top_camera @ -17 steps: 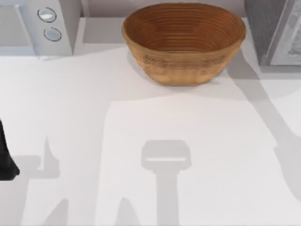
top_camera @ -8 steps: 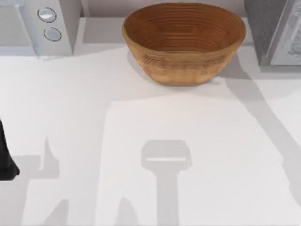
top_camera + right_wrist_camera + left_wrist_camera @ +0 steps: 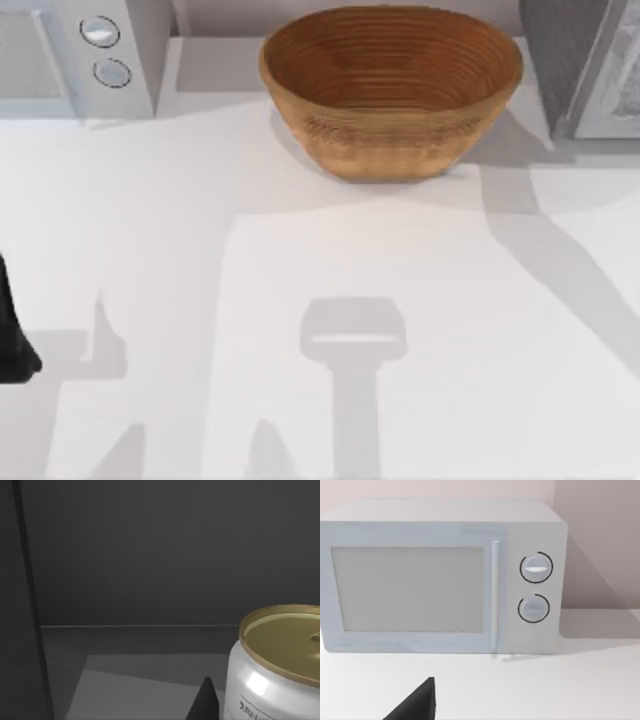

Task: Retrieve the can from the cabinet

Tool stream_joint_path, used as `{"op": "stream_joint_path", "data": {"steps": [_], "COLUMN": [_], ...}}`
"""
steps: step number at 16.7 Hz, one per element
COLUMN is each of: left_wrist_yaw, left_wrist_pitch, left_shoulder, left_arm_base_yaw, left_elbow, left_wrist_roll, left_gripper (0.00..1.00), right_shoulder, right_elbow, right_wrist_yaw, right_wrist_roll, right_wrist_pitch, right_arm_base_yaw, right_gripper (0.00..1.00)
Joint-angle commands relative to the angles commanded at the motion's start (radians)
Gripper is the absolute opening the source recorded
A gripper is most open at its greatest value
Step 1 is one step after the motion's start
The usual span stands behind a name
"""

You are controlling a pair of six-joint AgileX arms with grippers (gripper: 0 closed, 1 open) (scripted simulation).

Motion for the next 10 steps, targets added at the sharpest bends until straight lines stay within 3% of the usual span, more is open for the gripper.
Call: {"op": "stream_joint_path", "data": {"steps": [6, 10], "left_wrist_yaw": [0.000, 0.000], "left_wrist_pitch": [0.000, 0.000], "left_shoulder": [0.000, 0.000], "left_arm_base_yaw": [0.000, 0.000], "left_elbow": [0.000, 0.000], "left_wrist_roll": [0.000, 0.000], "left_gripper": [1.00, 1.00], "right_shoulder": [-0.021, -0.158], "right_elbow": [-0.028, -0.220], "right_wrist_yaw": [-0.014, -0.082], "right_wrist_roll": [0.001, -0.001], "right_wrist_pitch": [0.015, 0.077], "right_arm_base_yaw": [-0.015, -0.079], "right_gripper": [0.00, 0.00]}}
